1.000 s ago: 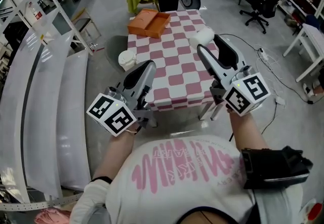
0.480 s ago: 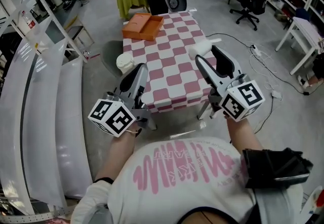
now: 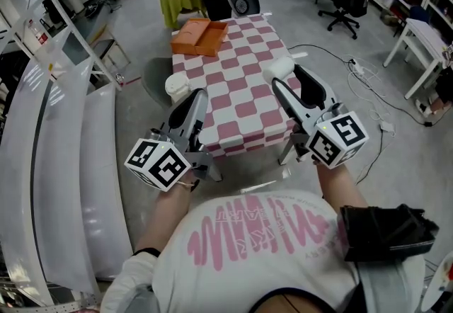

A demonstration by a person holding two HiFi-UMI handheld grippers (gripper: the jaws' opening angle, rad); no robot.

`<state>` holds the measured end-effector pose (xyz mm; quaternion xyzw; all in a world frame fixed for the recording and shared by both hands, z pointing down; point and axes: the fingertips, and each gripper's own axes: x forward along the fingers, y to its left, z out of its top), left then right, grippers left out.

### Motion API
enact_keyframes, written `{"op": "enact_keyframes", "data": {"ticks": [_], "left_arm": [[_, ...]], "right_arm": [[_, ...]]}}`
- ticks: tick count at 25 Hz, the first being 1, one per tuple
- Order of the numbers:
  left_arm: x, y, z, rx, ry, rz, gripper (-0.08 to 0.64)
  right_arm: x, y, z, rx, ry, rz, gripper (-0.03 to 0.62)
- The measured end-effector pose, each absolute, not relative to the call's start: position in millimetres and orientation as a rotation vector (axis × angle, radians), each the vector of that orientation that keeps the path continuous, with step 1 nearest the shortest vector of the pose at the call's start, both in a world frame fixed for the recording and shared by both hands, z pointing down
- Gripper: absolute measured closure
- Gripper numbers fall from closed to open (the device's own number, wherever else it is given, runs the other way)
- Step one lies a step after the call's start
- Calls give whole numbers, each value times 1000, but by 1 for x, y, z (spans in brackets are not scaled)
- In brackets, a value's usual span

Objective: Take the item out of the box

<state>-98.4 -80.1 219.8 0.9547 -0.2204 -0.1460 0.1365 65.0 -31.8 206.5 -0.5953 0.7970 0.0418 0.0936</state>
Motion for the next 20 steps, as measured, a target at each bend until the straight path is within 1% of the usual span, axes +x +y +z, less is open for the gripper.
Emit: {"op": "enact_keyframes", "data": {"ticks": [20], "left_arm": [[-118,-78,222,2754,-618,-433,552]], "right_arm": [[55,-31,209,-1811,2348,129,344]]}}
